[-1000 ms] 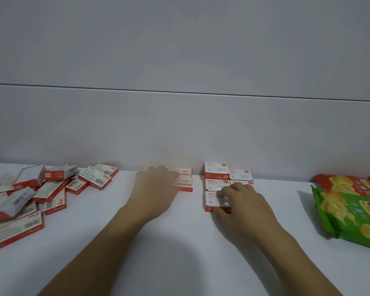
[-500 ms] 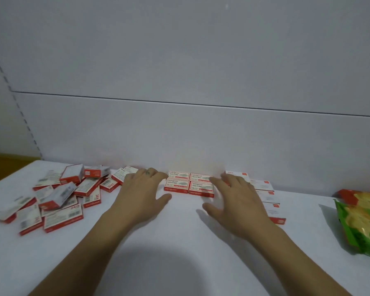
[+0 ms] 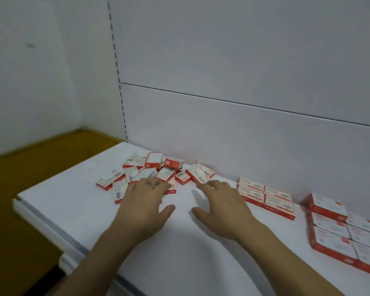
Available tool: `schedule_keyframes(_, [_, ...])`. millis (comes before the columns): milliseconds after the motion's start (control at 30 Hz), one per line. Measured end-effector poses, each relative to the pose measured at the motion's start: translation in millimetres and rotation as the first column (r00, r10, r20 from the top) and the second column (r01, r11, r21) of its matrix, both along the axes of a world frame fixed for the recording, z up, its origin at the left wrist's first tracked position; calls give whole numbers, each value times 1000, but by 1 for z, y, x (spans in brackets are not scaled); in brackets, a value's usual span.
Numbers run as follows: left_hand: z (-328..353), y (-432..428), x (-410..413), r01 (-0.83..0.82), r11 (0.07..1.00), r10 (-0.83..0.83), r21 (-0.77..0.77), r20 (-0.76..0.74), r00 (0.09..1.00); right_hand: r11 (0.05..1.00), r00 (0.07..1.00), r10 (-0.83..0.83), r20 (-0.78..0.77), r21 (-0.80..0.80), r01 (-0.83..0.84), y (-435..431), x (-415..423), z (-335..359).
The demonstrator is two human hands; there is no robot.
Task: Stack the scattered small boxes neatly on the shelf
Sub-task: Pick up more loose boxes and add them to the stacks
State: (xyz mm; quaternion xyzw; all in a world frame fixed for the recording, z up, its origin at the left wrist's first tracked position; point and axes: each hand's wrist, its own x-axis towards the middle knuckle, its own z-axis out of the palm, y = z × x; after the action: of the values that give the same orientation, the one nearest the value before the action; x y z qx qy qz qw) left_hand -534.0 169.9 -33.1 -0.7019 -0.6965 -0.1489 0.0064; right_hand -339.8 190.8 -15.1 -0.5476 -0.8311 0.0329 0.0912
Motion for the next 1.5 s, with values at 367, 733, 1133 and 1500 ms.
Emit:
schedule_keyframes(367, [-17, -45, -69, -117, 991, 117, 62, 1, 993, 974, 972, 228, 61, -27, -226, 14, -94, -12])
schedule_keyframes(733, [-18, -51, -73, -151, 988, 151, 23, 18, 988, 950, 960, 280, 32, 135, -281, 24, -102, -22])
schedule_keyframes(1133, [-2, -34, -23, -69, 998, 69, 3, 56, 996, 972, 943, 237, -232, 59, -229, 7, -33, 1])
schedule_keyframes(1500, [16, -3, 102, 326, 927, -352, 185, 133, 926, 992, 932, -8, -362, 111, 52, -28, 102, 21])
